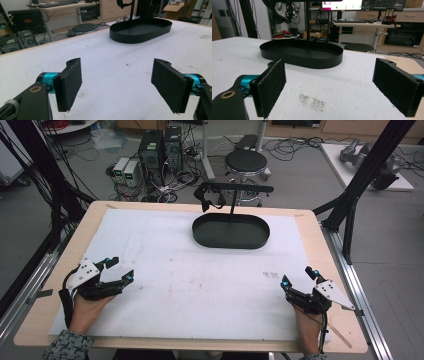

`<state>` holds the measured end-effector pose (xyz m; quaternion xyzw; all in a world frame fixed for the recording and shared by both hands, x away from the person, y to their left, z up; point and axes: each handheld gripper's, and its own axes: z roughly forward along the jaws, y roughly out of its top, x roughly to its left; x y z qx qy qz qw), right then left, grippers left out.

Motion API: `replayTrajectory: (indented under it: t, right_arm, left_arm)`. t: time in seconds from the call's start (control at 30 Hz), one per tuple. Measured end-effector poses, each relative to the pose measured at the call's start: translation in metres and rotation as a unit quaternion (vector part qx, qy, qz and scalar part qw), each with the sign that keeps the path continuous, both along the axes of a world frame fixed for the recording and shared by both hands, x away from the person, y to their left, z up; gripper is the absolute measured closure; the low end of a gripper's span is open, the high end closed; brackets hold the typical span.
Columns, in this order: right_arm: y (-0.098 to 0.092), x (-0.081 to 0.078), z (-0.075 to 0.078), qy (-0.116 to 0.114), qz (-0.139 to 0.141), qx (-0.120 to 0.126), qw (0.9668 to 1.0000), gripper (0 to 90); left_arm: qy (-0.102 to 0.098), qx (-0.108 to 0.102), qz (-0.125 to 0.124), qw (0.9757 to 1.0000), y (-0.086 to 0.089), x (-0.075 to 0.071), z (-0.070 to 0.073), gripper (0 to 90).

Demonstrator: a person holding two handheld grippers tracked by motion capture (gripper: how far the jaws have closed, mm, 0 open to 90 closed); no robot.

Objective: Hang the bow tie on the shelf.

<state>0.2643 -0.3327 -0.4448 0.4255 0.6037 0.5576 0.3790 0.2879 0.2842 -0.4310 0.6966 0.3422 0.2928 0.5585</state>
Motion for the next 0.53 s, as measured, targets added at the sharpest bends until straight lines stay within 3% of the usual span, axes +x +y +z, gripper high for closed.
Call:
replayTrajectory:
  t: [0.17,0.53]
  right_arm:
    - [0.0,0.0,0.0,0.0,0.0,-0.001,1.0,10.7]
    - [0.0,0.0,0.0,0.0,0.001,-0.003,1.0,10.6]
  left_arm:
    - [-0.001,-0.004,0.012,0.9999,0.004,-0.009,-0.01,24.8]
    - [0.007,0.0,0.019,0.9998,0.006,-0.01,-0.016,24.8]
